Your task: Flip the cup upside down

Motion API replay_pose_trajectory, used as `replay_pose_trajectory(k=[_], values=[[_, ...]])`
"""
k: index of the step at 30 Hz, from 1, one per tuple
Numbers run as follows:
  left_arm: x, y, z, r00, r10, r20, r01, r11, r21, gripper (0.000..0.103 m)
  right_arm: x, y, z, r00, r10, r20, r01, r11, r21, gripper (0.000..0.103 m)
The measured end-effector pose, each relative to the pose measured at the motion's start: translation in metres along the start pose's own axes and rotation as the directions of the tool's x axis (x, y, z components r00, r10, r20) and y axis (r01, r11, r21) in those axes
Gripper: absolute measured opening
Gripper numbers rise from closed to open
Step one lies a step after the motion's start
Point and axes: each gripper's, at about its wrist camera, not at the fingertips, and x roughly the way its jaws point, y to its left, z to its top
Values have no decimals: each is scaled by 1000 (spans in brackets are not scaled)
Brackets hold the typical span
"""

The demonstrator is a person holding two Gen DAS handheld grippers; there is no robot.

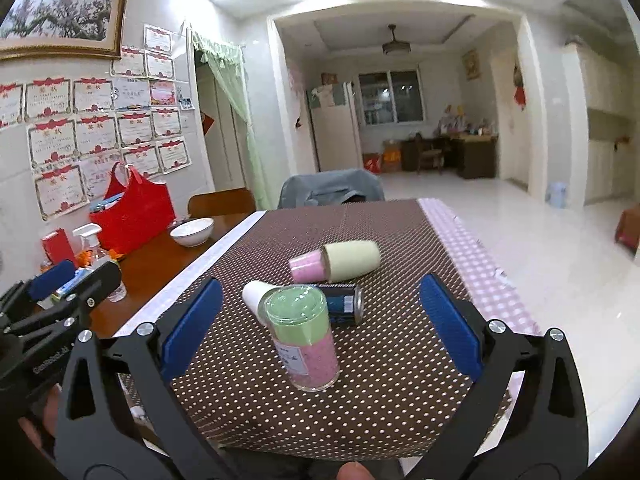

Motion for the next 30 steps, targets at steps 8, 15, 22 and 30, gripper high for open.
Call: replay_pose_trajectory(k=[8,15,22,30], values=[[-7,1,-3,1000,0,9,0,1000,-1,80,-5,8,-2,999,-32,17,33,999,-34,97],[-8,-3,-6,1000,-9,1,9,1000,8,80,-5,9,-2,999,-34,11,34,999,-32,97],[-8,-3,-7,1000,-11,2,11,1000,8,80,-4,10,-2,999,-34,10,34,999,-31,97],[-8,-4,-7,1000,-9,0,9,1000,5,80,-3,10,-2,999,-34,10,34,999,-33,97]])
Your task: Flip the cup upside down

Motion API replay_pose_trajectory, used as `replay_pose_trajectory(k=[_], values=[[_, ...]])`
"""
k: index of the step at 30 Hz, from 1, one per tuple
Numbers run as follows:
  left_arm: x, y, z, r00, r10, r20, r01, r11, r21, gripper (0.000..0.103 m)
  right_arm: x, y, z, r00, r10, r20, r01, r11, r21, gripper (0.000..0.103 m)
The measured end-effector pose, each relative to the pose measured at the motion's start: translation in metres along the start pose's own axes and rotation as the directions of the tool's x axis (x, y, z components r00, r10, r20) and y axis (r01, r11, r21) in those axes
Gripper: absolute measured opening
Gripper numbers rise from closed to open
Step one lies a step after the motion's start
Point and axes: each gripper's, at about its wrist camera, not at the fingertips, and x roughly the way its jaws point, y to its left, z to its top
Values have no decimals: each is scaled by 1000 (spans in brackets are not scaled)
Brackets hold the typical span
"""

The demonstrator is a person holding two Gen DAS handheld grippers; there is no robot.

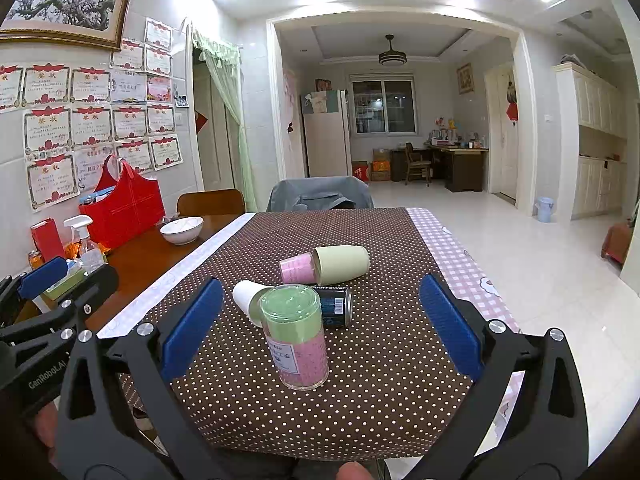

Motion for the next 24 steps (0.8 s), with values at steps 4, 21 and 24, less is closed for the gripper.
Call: replay_pose_trajectory(k=[4,21,24], values=[[0,0,0,1000,0,1,0,1000,-1,80,1,0,0,1000,1,-1,-1,1000,1,97],[0,2,1,1000,6,-4,-6,1000,0,80,1,0,-2,1000,-1,-3,1,1000,2,97],[2,1,0,1000,13,-13,-13,1000,1,80,1,-1,-3,1000,0,-6,0,1000,4,97]])
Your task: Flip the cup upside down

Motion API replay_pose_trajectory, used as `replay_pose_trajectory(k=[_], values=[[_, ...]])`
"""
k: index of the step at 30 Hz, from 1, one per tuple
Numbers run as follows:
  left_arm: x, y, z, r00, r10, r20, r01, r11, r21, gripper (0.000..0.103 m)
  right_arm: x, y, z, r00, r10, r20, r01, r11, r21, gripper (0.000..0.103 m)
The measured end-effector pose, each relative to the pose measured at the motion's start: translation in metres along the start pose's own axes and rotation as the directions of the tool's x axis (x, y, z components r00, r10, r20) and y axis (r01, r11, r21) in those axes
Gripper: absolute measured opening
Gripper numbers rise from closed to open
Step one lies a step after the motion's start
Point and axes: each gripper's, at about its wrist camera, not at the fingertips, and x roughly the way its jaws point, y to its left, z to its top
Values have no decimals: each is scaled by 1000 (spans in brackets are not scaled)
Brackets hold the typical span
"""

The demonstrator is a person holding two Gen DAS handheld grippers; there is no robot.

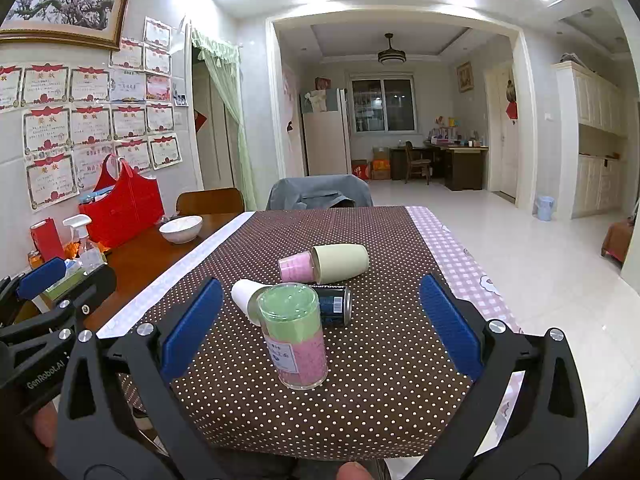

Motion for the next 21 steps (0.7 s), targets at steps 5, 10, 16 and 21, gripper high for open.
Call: replay_pose_trajectory(k=[5,10,16,21], values=[[1,-2,0,1000,14,6,-14,1000,11,80,2,-1,0,1000,0,-6,0,1000,1,97],[-4,-3,-1,999,12,44,-12,1000,15,80,4,0,-1,1000,3,-13,-3,1000,3,97],[-1,-1,0,999,28,25,-28,1000,7,80,4,-1,-1,1000,5,-14,-5,1000,9,97],[0,2,0,999,32,22,-32,999,-5,80,5,-1,-1,1000,8,-15,-8,1000,9,97]])
